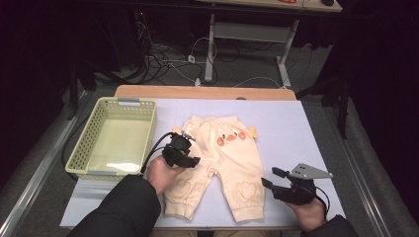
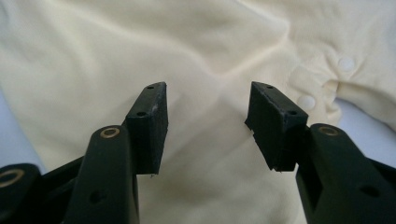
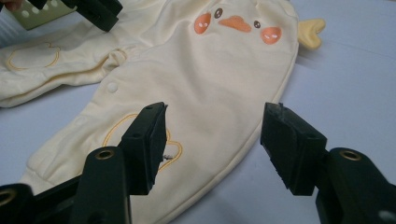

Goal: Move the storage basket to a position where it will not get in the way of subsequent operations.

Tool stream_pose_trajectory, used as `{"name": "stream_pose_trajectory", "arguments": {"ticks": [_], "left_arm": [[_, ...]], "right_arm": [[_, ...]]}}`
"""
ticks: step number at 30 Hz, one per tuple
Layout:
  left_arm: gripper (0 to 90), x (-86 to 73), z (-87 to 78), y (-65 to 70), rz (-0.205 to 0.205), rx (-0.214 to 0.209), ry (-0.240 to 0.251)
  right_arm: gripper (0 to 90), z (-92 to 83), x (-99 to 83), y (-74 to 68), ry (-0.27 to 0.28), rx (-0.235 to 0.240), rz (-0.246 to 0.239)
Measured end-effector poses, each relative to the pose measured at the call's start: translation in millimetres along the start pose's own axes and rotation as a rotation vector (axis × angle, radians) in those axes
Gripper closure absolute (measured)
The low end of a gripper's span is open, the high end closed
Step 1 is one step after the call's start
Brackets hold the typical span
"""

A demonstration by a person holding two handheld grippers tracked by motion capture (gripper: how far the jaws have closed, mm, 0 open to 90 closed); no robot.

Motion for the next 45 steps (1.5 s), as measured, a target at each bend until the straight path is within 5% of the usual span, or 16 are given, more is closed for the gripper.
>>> {"name": "stream_pose_trajectory", "arguments": {"ticks": [6,13,16,21,32,42,45], "left_arm": [[48.6,-7.3,7.9,-0.1,0.012,0.007,-0.029],[81.3,-14.0,9.8,4.9,0.064,0.011,-0.044],[84.5,-17.2,8.8,6.5,0.08,0.018,-0.039],[83.6,-19.5,6.0,5.0,0.065,-0.012,-0.022],[52.9,-41.4,-20.1,3.5,0.064,-0.019,0.029],[51.2,-71.1,-27.9,0.7,0.057,-0.029,0.011],[58.0,-76.0,-22.8,2.0,0.069,-0.043,-0.012]], "right_arm": [[41.4,0.2,-0.1,-0.2,-0.001,0.001,0.0],[41.4,0.7,-0.4,-0.6,-0.004,0.004,0.0],[41.4,0.6,-0.4,-0.8,-0.005,0.004,-0.002],[41.4,0.5,-0.4,-0.5,-0.003,0.003,0.001],[41.4,0.5,-0.4,-0.8,-0.004,0.004,0.0],[41.4,1.0,-0.6,-0.7,-0.006,0.003,0.005],[41.4,0.9,-0.7,-0.6,-0.006,0.002,0.005]]}}
Point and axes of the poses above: each handheld gripper's, and its own axes: z roughly forward along the jaws, x roughly out of its top, y roughly to its right, the point moved 7 cm from there along z, roughly forward along the jaws, and after that the axes turned 15 degrees about -z, right-handed, at the moved point
